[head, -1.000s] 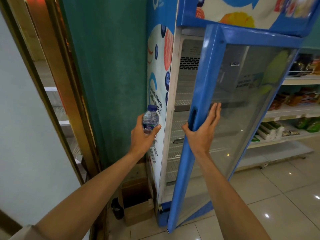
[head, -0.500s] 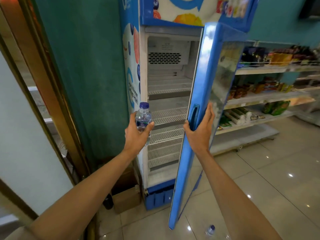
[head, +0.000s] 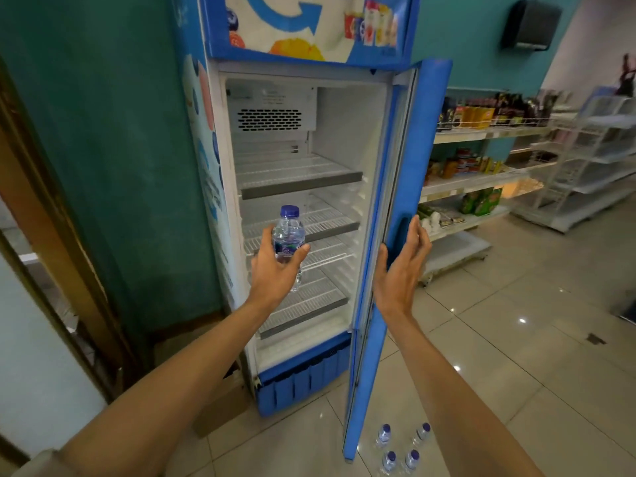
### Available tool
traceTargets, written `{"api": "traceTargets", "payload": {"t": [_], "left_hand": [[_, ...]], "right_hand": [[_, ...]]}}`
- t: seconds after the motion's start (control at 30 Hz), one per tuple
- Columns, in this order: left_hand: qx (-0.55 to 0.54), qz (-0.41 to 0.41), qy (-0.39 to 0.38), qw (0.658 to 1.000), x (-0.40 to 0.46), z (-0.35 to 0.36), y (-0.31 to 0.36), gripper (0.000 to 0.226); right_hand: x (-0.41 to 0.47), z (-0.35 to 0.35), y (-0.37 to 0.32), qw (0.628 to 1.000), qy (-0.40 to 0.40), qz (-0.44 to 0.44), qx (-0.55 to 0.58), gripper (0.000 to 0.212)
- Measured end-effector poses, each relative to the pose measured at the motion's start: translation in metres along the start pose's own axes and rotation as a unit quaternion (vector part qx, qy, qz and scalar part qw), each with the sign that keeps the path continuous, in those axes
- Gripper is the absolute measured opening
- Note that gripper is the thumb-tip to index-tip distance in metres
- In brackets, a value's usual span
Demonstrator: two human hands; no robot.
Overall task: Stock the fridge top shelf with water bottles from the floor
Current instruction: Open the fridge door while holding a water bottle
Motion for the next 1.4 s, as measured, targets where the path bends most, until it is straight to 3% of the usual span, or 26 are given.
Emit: {"api": "traceTargets", "payload": {"t": [0.1, 0.23, 0.6, 0.93, 1.13, 1.4], "left_hand": [[-0.008, 0.001, -0.014, 1.0, 0.002, 0.014, 0.002, 0.064], [-0.025, -0.004, -0.027, 0.999, 0.008, 0.029, -0.002, 0.064], [-0.035, 0.001, -0.076, 0.997, 0.03, 0.066, -0.013, 0.063], [-0.06, 0.014, -0.115, 0.991, 0.042, 0.119, -0.009, 0.055], [-0.072, 0.022, -0.134, 0.988, 0.042, 0.166, -0.002, 0.058], [-0.089, 0.02, -0.123, 0.988, 0.04, 0.252, 0.006, 0.054]], "right_hand": [[0.0, -0.008, 0.019, 0.994, -0.003, 0.036, -0.099, 0.085], [0.006, -0.006, 0.033, 0.988, -0.027, 0.037, -0.147, 0.105], [0.01, -0.001, 0.045, 0.984, -0.062, 0.02, -0.169, 0.095], [0.022, -0.047, 0.104, 0.944, 0.016, 0.084, -0.319, 0.083], [0.05, -0.083, 0.157, 0.976, 0.006, 0.103, -0.192, 0.081], [0.099, -0.11, 0.249, 0.978, -0.012, 0.14, -0.156, 0.078]]}}
Point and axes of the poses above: each hand's wrist, its own x-axis towards the middle knuckle, its own z-axis out of the palm, y = z × x, the point moved 10 cm from there along x, towards the middle knuckle, and after that the axes turned 5 degrees about -x, right-handed, at the moved point
